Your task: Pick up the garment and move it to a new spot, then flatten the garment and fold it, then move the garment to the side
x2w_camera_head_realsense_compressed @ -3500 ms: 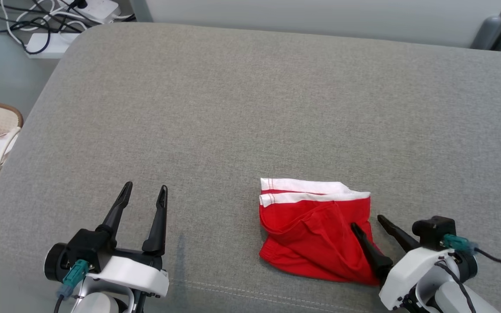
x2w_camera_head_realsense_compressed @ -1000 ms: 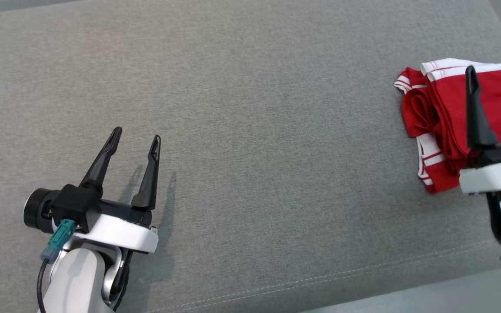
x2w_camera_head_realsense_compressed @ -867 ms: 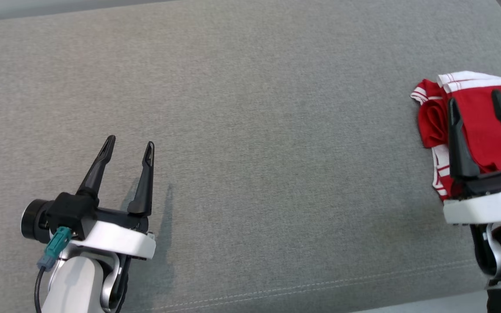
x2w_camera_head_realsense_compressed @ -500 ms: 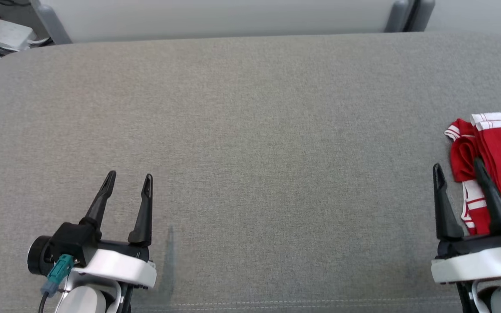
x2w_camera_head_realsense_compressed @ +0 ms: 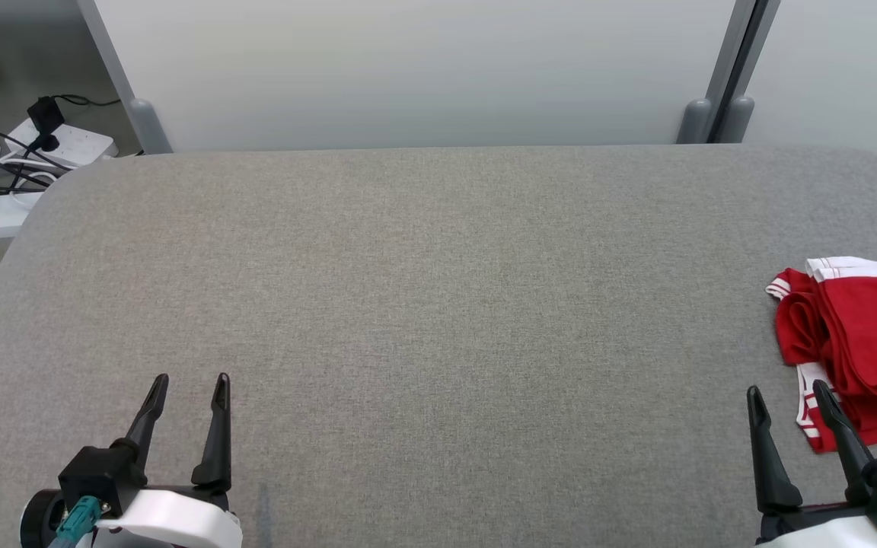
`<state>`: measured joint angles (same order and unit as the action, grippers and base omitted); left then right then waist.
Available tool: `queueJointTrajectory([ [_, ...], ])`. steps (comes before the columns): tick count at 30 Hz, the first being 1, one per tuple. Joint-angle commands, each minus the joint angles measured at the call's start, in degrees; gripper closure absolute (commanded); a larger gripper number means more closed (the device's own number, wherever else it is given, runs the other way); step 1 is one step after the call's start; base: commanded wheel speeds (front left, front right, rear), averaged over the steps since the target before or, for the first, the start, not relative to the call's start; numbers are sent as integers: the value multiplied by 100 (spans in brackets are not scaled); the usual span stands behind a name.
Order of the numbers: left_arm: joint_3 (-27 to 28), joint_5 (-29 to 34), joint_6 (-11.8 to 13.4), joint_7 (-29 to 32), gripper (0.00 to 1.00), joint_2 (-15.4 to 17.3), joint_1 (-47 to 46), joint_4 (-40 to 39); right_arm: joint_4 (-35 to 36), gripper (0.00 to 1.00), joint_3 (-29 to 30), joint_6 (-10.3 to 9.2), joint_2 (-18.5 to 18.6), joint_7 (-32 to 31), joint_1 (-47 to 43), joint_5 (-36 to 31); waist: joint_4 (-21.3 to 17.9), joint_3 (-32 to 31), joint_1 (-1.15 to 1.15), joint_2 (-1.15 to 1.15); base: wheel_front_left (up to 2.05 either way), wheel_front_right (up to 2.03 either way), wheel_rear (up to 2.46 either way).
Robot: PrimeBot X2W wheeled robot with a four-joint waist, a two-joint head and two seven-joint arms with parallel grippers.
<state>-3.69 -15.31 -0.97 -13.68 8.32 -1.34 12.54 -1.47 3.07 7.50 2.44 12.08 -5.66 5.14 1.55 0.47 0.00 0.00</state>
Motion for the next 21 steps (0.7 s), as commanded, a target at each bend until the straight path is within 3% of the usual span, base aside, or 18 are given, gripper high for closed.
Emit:
queueJointTrajectory([
  [1,210,-49,-18,-15,0,110,-126,-102,212,0,-149,-1,75,-19,56,-90,-8,-34,0,0,0,0,0],
  [21,139,-89,49,-30,0,181,-69,-95,415,0,-181,-1,45,-128,-81,-79,-41,-88,0,0,0,0,0],
])
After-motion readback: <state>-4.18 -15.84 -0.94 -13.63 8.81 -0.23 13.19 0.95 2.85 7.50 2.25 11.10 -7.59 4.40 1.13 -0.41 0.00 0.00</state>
